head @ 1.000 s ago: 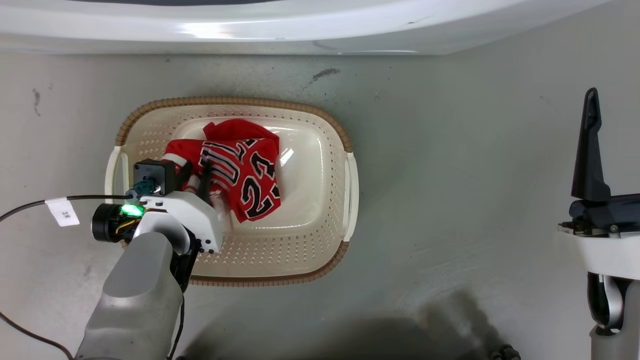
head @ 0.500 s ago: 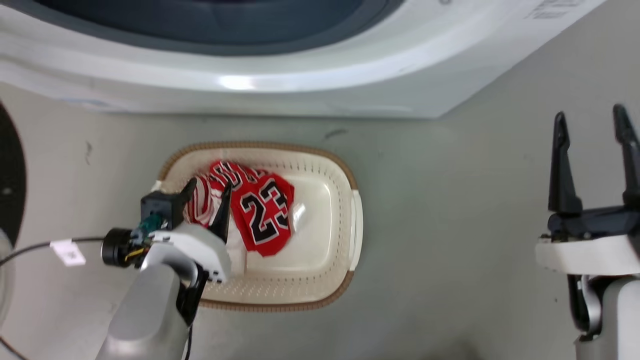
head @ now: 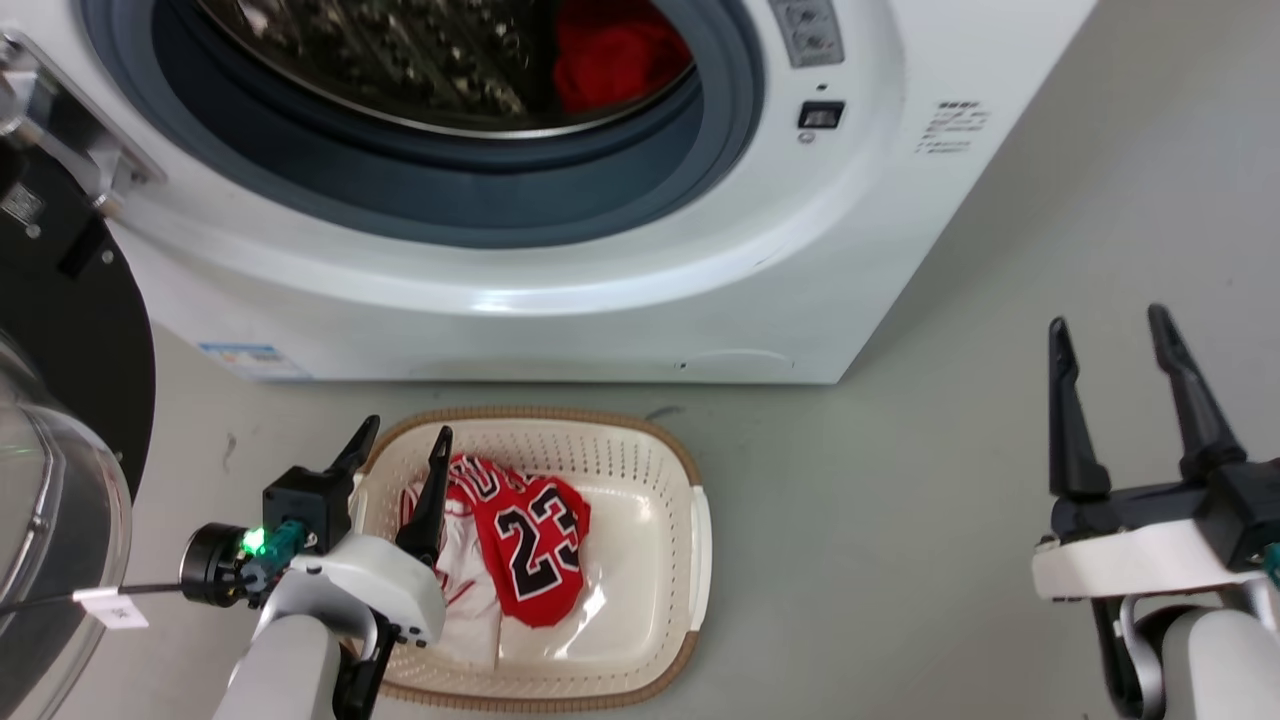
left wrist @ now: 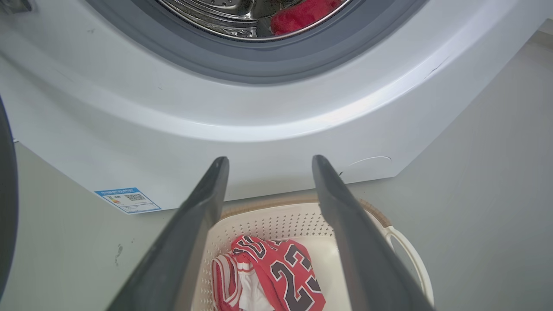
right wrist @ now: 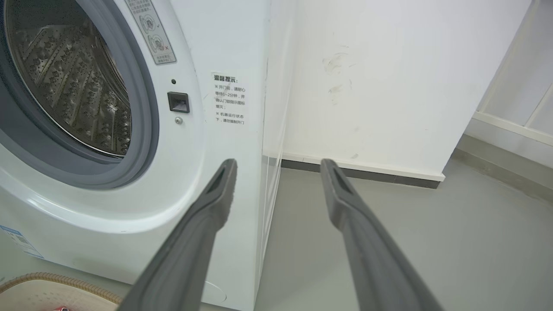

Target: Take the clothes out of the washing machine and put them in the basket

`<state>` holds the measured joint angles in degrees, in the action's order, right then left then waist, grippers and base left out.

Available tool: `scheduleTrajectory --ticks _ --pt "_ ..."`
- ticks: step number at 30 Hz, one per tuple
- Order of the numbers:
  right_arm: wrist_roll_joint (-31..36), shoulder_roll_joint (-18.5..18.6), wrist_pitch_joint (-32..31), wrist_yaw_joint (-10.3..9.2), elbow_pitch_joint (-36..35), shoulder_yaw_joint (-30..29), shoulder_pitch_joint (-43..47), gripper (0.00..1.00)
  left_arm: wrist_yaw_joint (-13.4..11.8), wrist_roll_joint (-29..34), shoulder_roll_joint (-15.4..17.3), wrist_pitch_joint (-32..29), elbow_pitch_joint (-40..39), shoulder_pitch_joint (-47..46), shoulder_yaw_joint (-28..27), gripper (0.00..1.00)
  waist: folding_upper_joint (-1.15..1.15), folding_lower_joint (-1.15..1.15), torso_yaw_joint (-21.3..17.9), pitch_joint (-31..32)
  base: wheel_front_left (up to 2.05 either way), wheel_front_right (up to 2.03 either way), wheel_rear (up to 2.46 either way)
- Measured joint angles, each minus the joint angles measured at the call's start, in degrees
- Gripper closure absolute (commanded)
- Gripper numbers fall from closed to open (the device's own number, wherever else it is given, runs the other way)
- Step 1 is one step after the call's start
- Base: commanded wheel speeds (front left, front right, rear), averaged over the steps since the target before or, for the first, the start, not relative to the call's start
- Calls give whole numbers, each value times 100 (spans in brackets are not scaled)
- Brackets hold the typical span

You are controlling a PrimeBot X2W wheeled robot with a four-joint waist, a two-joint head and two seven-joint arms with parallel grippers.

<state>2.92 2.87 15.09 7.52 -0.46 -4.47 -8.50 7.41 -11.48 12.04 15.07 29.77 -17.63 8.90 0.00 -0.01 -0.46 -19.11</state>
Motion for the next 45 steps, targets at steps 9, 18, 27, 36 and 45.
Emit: scheduleTrajectory --ticks 9,18,27,36,45 --pt "-205 0 0 0 86 138 154 0 0 115 246 0 -567 168 174 0 0 0 -326 294 0 0 0" --pt "-448 1 0 0 66 237 131 0 0 -142 961 -59 -341 -895 634 0 0 1 -768 14 0 0 0" --pt "-758 7 0 0 -21 249 -39 0 0 -1040 1651 -1481 155 -2776 945 0 0 2 -1319 -725 0 0 0" --pt "-1157 10 0 0 -196 459 -225 0 0 -1661 2230 -3375 637 -4955 1244 0 0 2 -1826 -1705 0 0 0" --pt "-1526 7 0 0 -338 894 -344 0 -8 -1845 2529 -4697 1407 -6655 1228 0 0 2 -2478 -2487 0 0 0"
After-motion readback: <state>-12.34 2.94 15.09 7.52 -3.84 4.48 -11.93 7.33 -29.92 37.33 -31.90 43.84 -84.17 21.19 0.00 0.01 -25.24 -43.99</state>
